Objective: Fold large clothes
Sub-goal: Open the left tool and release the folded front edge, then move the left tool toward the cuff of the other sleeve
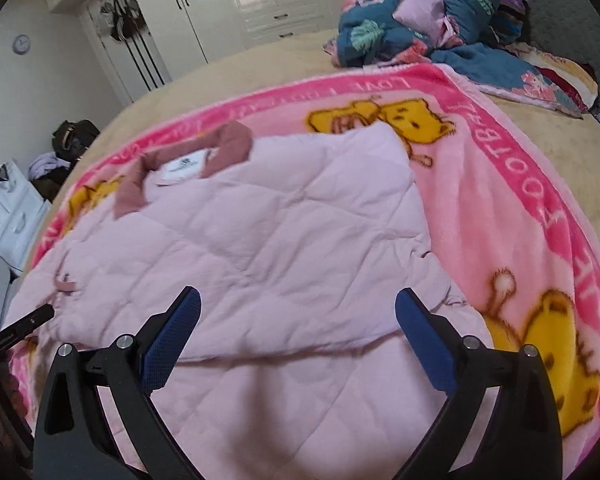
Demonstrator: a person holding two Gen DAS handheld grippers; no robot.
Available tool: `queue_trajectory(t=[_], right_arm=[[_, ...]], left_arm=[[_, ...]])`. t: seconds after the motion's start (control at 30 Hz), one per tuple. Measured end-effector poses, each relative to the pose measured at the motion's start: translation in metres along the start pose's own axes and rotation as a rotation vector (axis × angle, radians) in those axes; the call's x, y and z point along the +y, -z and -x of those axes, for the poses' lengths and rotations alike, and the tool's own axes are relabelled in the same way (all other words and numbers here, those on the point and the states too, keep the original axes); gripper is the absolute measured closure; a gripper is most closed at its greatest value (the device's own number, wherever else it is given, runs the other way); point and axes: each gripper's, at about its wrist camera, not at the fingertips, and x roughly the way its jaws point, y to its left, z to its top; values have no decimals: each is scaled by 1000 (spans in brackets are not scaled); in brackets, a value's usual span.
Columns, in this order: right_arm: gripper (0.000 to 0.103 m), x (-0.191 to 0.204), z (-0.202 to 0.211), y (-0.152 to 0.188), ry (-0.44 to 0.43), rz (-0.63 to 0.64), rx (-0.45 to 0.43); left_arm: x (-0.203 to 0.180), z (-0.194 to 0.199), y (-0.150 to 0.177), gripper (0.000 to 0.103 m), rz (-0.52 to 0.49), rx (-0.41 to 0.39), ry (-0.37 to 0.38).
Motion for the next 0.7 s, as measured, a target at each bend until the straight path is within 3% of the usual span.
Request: queue_trajectory(t=[0.03, 0.1, 0.13, 0.7], right_arm=[[6, 3, 5, 0, -4, 6, -6], [5, 9, 16, 1, -5, 15, -27], [5, 10, 18, 2, -10, 16, -33], [4, 71, 68, -1, -77, 78, -118]], left_arm=[[-1, 3, 0, 36, 1, -2, 1], [-5, 13, 1, 14, 0, -11, -21], [-6, 17, 1, 9, 2, -18, -35], [17, 74, 15, 9, 16, -65, -78]])
